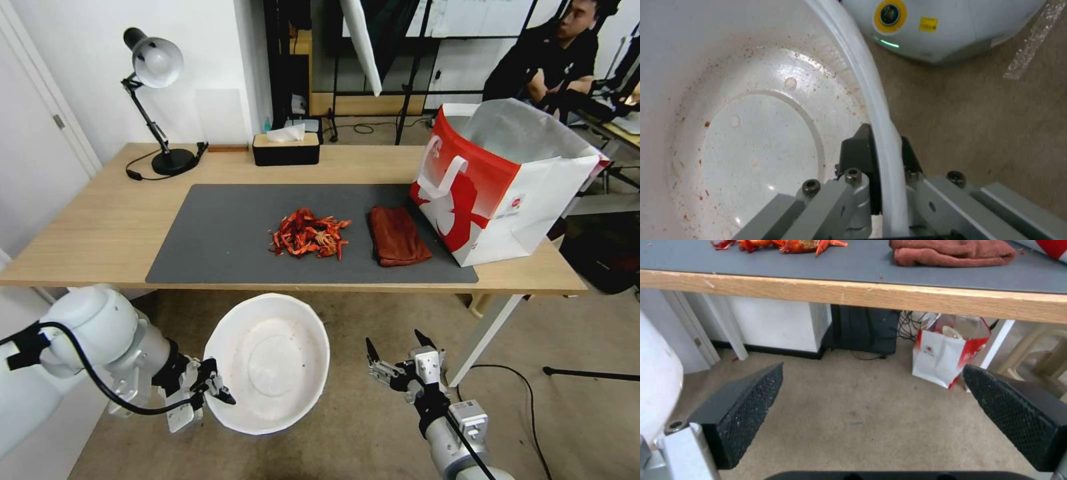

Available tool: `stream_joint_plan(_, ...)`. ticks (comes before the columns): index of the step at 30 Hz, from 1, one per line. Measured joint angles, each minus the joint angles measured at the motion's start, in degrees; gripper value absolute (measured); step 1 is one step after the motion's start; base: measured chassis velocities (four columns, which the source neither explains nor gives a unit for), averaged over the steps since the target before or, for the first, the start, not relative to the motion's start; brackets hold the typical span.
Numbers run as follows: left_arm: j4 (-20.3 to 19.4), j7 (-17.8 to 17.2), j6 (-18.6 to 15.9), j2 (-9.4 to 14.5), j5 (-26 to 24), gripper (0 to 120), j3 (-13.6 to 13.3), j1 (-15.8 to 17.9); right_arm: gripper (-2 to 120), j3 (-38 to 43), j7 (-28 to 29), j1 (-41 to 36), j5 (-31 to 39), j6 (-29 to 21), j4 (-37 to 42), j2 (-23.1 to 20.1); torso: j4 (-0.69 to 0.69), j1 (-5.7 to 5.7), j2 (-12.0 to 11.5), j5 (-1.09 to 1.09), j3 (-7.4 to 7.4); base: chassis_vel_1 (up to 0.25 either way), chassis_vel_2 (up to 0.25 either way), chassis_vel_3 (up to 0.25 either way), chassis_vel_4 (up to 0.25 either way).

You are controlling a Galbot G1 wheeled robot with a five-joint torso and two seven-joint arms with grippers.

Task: Sweep shrimp from table into container with towel, then put container into takeout bag.

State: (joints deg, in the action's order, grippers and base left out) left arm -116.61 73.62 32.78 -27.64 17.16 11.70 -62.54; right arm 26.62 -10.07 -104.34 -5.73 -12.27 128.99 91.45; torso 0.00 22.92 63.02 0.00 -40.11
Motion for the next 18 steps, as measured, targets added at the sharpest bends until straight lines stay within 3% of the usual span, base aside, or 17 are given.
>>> stream_joint_plan(9,9.2,0.5,1.3,-5.1,2.0,0,-3.8,2.5,100,0.1,0.0,-0.1,0.0,-0.1,0.6,0.2,0.00,0.00,0.0,0.01,0.00,0.000,0.000,0.000,0.000)
stream_joint_plan(13,14.4,0.4,1.5,-8.4,2.7,0,-7.2,6.2,100,0.3,0.0,-0.3,0.0,-0.2,1.2,0.1,0.00,0.00,0.0,0.00,0.00,0.000,0.000,0.000,0.000)
stream_joint_plan(18,17.4,0.1,1.5,-10.7,3.3,0,-9.8,9.2,100,0.5,0.0,-0.5,0.0,-0.2,1.8,0.1,0.00,0.00,0.0,0.00,0.00,0.000,0.000,0.000,0.000)
